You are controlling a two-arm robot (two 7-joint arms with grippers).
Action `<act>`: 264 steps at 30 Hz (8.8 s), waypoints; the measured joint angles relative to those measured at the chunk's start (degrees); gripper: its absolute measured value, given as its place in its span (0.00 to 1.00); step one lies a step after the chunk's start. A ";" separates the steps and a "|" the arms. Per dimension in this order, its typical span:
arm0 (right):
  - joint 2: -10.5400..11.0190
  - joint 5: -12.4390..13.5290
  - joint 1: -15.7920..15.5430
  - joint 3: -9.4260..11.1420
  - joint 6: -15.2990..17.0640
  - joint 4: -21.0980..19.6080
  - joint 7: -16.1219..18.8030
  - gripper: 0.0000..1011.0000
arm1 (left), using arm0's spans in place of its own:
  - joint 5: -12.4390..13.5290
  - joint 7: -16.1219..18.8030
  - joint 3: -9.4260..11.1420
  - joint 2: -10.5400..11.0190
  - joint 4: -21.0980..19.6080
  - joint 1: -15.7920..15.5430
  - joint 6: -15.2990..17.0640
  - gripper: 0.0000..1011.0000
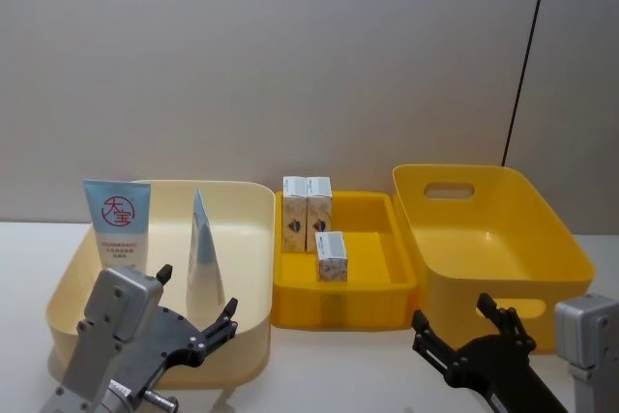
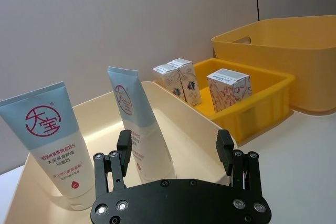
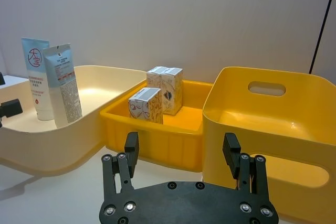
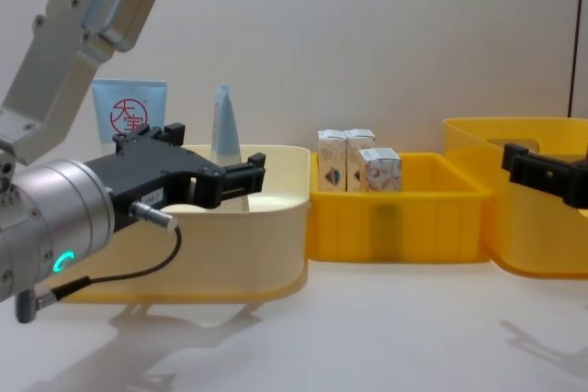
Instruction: Bimanual collaborative sorting of washing and personal care products
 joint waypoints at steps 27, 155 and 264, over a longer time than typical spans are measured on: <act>-2.20 0.37 11.61 -2.60 23.80 -5.29 -0.49 0.99 | 0.00 0.00 0.00 0.00 0.00 0.00 0.00 0.99; -18.45 -7.24 41.53 -9.95 35.16 34.75 -3.46 0.42 | 0.00 0.00 0.00 0.00 0.00 0.00 0.00 0.99; -12.36 -6.18 47.47 -0.96 35.13 41.30 7.10 0.99 | 0.62 -6.32 1.80 -1.86 1.36 -11.10 16.16 0.99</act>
